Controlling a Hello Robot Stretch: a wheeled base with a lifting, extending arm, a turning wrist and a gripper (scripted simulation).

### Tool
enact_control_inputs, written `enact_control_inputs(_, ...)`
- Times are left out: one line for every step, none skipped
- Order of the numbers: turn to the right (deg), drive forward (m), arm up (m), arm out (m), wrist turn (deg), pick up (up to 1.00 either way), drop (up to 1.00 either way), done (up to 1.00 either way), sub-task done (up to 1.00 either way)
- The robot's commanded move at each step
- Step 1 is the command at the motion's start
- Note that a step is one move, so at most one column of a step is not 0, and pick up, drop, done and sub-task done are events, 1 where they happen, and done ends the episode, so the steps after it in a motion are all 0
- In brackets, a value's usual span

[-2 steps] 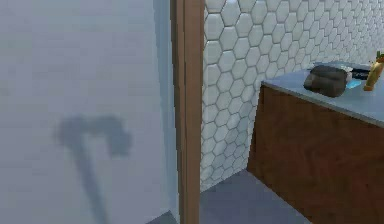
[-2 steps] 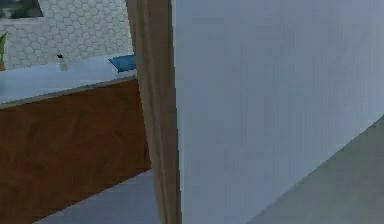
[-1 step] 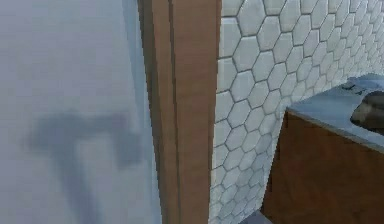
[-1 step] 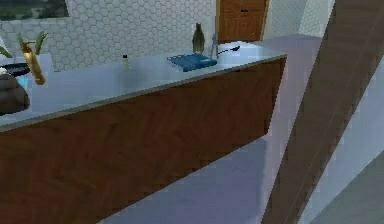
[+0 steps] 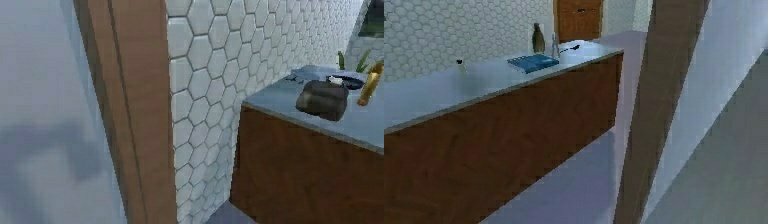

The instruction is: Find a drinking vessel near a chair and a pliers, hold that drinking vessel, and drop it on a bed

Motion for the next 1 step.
enact_control_inputs(0.0,0.1,0.0,0.0,0.0,0.0,0.0,0.0,0.0)
